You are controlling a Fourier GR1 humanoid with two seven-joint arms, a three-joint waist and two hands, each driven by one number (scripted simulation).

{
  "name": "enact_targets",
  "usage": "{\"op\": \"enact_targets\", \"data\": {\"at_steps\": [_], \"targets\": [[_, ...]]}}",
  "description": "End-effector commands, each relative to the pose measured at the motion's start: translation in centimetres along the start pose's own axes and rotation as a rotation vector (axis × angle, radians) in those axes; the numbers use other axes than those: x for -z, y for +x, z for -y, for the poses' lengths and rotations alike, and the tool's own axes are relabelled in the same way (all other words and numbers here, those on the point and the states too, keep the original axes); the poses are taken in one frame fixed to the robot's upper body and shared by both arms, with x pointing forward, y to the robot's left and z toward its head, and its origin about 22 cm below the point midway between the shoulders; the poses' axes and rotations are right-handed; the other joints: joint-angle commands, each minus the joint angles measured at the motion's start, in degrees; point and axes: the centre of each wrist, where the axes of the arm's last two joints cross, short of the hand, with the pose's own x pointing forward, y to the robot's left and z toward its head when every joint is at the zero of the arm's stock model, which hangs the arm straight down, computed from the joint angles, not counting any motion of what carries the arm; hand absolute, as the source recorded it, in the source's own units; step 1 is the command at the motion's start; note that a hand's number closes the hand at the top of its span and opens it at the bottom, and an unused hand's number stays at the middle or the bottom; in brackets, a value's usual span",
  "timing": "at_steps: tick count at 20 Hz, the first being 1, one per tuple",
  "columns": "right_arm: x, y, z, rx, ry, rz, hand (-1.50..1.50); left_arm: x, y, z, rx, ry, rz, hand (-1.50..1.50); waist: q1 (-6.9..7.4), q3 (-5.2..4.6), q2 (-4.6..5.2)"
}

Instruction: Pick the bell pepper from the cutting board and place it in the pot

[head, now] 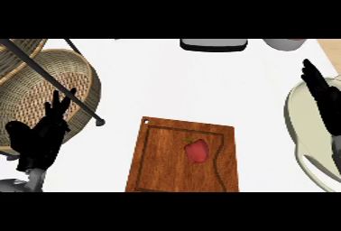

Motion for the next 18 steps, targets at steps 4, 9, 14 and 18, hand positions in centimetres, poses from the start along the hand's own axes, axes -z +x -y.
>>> {"op": "enact_targets", "data": {"at_steps": [4,9,14,18], "targets": [[2.2,8.4,-6.7,0.274,0.538,0.471,1.50,0.8,6.4,1.2,-0.036,-0.025,0.178,0.00,5.61,0.32,1.57],[4.0,12.5,-4.4,0.111,0.546,0.776,-1.50,1.8,7.9,2.8,-0.079,-0.032,0.237,0.00,6.10,-0.15,2.75],[3.3,12.6,-5.5,0.124,0.790,1.006,-1.50,1.9,9.6,2.4,-0.075,-0.011,0.226,0.00,4.59,0.02,2.78],[3.5,13.6,-3.4,0.018,0.867,1.120,-1.50,2.0,8.5,2.4,-0.100,0.023,0.213,0.00,2.11,-0.14,2.40]]}}
